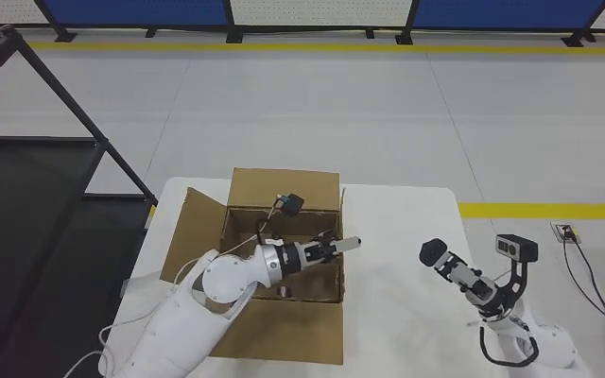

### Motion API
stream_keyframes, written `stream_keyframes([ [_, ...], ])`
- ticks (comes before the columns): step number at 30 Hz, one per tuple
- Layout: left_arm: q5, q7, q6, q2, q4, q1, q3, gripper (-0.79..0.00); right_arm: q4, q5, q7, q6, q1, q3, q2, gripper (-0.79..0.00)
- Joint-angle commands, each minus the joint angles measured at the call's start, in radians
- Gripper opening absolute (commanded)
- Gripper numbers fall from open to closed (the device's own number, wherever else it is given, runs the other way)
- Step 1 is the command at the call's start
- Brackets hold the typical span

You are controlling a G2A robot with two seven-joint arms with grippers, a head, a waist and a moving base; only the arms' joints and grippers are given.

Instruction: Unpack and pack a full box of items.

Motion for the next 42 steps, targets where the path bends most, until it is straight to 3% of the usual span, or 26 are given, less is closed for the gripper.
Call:
stream_keyframes([
  [1, 0.003, 0.038, -0.006, -0.017, 0.025, -0.017, 0.036, 0.000, 0.009, 0.025, 0.001, -0.014, -0.018, 0.028, 0.005, 0.000],
  [9, 0.014, 0.112, 0.024, -0.090, 0.153, -0.086, 0.167, 0.000, 0.000, 0.075, -0.007, -0.023, -0.089, 0.116, 0.028, 0.000],
  [13, 0.026, 0.106, 0.094, -0.131, 0.229, -0.133, 0.230, 0.000, 0.006, 0.089, 0.002, -0.014, -0.090, 0.127, 0.039, 0.000],
  [19, 0.045, 0.088, 0.170, -0.174, 0.297, -0.186, 0.271, 0.000, 0.033, 0.099, 0.023, 0.007, -0.061, 0.117, 0.052, 0.000],
  [27, 0.039, 0.095, 0.158, -0.205, 0.338, -0.197, 0.265, 0.000, 0.065, 0.109, 0.030, 0.014, -0.030, 0.096, 0.068, 0.000],
  [31, 0.043, 0.119, 0.117, -0.204, 0.325, -0.180, 0.233, 0.000, 0.072, 0.118, 0.027, 0.012, -0.025, 0.088, 0.075, 0.000],
  [35, 0.032, 0.088, 0.074, -0.183, 0.265, -0.147, 0.163, 0.000, 0.067, 0.106, 0.033, 0.018, -0.018, 0.081, 0.082, 0.000],
  [39, 0.046, 0.049, 0.055, -0.135, 0.146, -0.082, 0.032, 0.000, 0.042, 0.078, 0.047, 0.032, -0.001, 0.080, 0.088, 0.000],
  [42, 0.089, 0.021, 0.056, -0.086, -0.006, 0.018, -0.113, 0.000, 0.002, 0.025, 0.046, 0.056, 0.018, 0.070, 0.091, 0.000],
])
